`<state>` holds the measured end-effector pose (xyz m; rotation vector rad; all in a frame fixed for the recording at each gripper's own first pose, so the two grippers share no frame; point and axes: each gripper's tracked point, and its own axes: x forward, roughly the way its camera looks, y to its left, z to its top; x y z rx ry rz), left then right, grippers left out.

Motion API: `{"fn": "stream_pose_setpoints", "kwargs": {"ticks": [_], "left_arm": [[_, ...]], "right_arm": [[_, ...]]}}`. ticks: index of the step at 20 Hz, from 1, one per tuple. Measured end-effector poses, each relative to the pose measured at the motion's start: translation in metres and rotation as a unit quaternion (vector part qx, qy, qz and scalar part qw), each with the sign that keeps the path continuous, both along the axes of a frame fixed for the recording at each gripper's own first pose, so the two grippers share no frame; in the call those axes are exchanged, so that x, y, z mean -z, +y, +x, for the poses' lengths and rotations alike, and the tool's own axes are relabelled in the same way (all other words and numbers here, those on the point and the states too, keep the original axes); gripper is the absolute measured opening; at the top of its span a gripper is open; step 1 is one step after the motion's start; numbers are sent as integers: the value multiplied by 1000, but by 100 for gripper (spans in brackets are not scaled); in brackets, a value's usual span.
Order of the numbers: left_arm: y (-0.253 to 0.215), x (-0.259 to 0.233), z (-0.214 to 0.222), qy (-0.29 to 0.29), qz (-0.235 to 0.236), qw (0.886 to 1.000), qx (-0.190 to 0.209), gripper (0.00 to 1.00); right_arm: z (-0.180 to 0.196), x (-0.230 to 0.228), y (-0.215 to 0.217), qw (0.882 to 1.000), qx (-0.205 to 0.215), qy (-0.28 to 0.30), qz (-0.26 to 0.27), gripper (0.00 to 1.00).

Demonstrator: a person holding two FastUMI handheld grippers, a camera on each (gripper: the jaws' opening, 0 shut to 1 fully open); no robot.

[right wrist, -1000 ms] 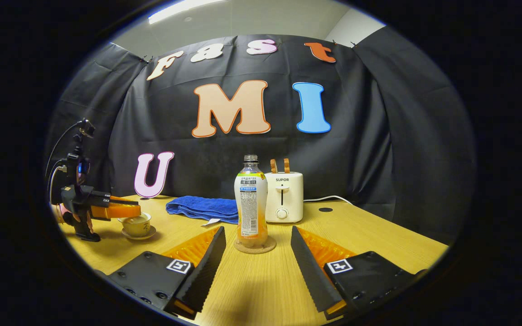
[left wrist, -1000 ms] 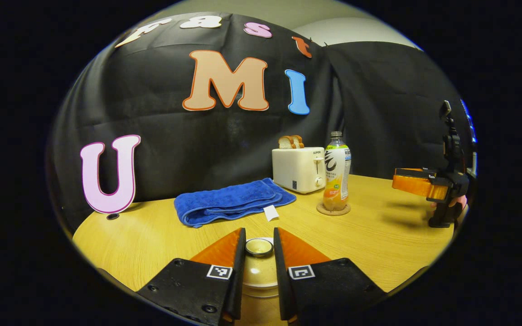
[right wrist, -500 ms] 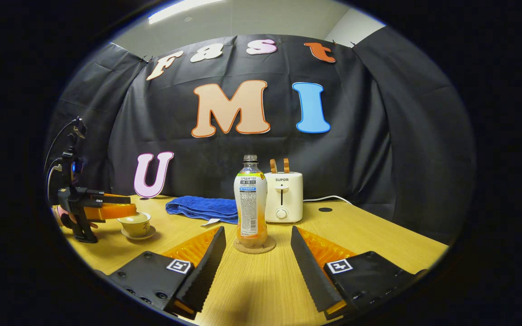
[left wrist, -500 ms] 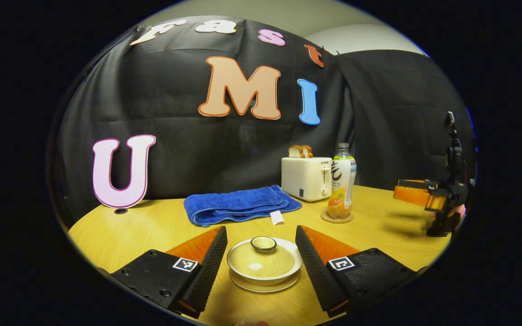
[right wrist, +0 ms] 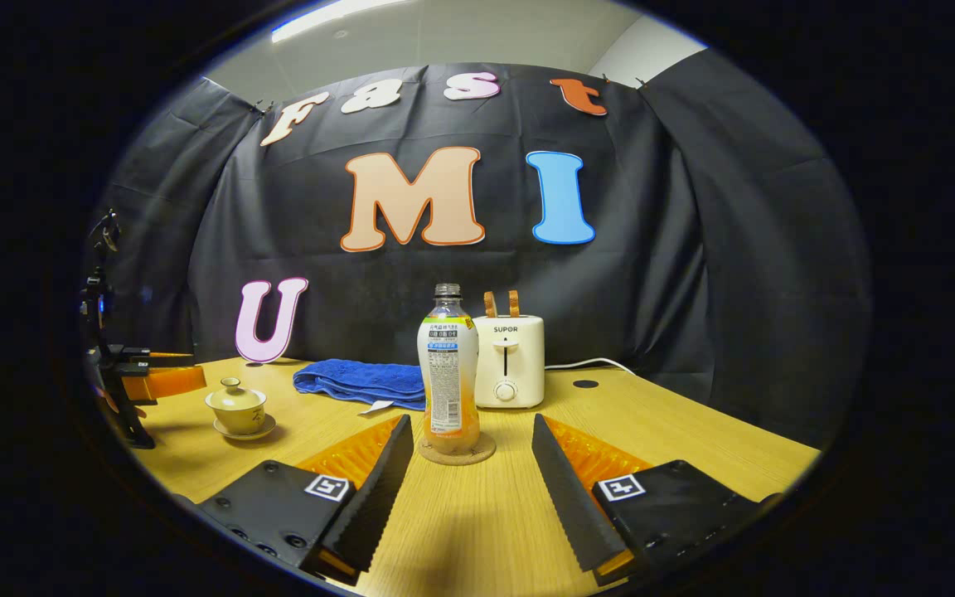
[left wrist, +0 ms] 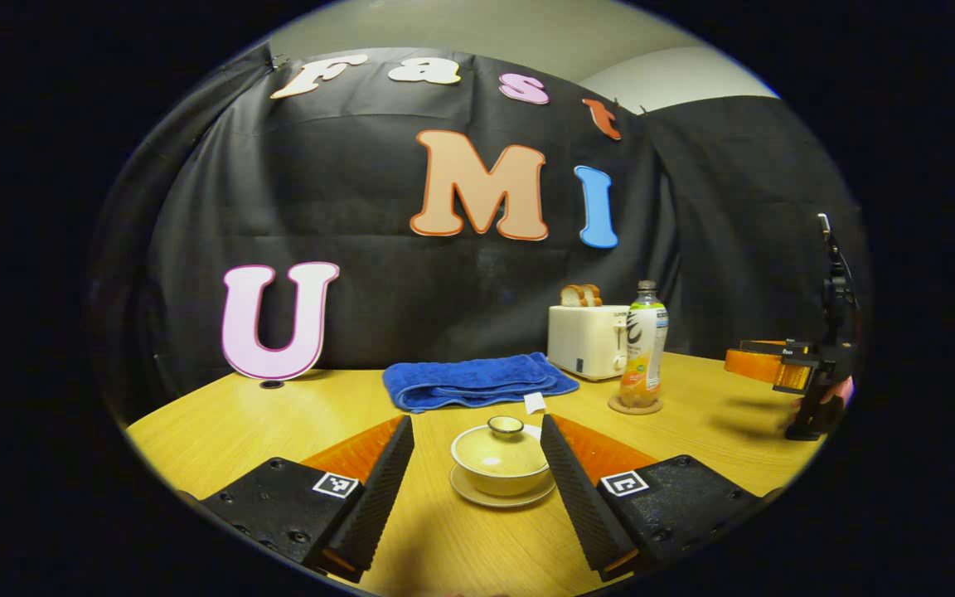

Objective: Open the teacup lid with one hand, grasp the water bottle and pour water into the teacup with the other hand; after pouring, place the water bottle on the coaster and then close the teacup lid.

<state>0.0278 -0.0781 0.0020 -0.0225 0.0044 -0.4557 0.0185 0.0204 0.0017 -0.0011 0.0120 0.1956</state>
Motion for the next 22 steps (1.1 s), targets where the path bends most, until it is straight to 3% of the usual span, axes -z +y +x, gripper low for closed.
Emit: {"fn": "stream_pose_setpoints", "kwargs": {"ticks": [7, 15, 18, 20, 21, 22], "left_arm": [[61, -1, -13, -4, 8, 989, -145, 90], [122, 1, -23, -2, 15, 954, -300, 90], [133, 2, -27, -2, 17, 943, -333, 90], [135, 2, -29, -1, 16, 940, -342, 89], [135, 2, -29, -1, 15, 939, -343, 90], [134, 3, -29, 0, 15, 940, -341, 90]], "right_arm": [[0, 0, -1, 1000, 3, 0, 0, 91], [1, 0, -4, 1000, 11, -1, 0, 92], [2, 0, -13, 999, 36, -2, -2, 92], [4, 0, -22, 998, 60, -3, -2, 94], [4, 0, -25, 998, 67, -4, -3, 90], [3, -1, -25, 998, 69, -4, -3, 94]]}}
